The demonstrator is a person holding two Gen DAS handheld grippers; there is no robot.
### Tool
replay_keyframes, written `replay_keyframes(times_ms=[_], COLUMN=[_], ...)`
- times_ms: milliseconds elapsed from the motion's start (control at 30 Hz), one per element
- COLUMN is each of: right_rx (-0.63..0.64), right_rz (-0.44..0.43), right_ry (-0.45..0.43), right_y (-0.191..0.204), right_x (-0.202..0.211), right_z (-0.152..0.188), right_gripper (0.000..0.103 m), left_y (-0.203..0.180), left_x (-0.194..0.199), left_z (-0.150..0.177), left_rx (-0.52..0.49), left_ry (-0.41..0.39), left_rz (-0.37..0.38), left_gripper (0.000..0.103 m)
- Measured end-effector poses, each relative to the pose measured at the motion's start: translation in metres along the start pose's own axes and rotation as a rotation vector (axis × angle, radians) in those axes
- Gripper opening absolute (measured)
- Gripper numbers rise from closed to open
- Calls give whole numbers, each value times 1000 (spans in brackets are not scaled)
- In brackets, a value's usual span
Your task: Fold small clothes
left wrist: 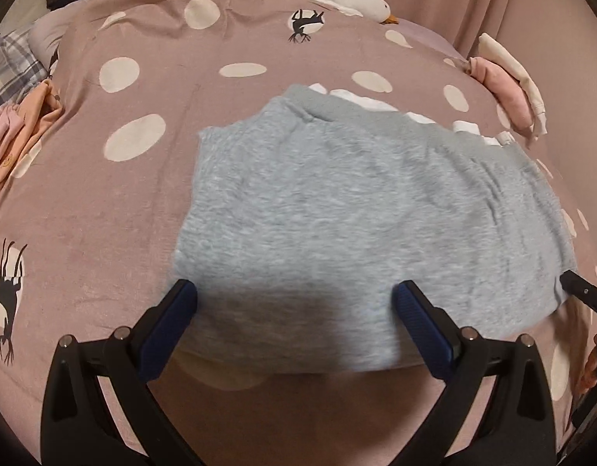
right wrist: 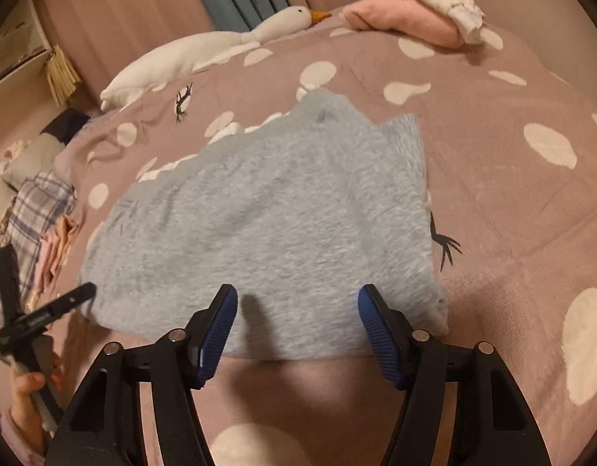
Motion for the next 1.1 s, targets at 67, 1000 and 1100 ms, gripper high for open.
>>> replay_keyframes(times_ms=[67,1000,1100], right_rx=[12,32,73], right_rz=[23,70,29], right_ry=[7,-113,-99], right_y=[-4,-8,9], right_x=[1,50,27], right_z=[0,-55,-72], right_gripper=[55,58,58], left_y=[6,-6,-18], left_x=[0,44,26], left_z=[0,-15,-14], left_rx=[24,70,29], left_ry=[8,-52,-29], left_rz=[5,129,139], left_gripper=[102,102,102])
Point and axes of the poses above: each gripper's, at about its wrist camera, not at the fingertips, and x roughly against the way its jaws point, y to its left, z to its underside, the point moved 8 cm from there along -x, roughly the way its jaws point, and after that the axes turned 2 degrees about -y, right-handed, at the moved point
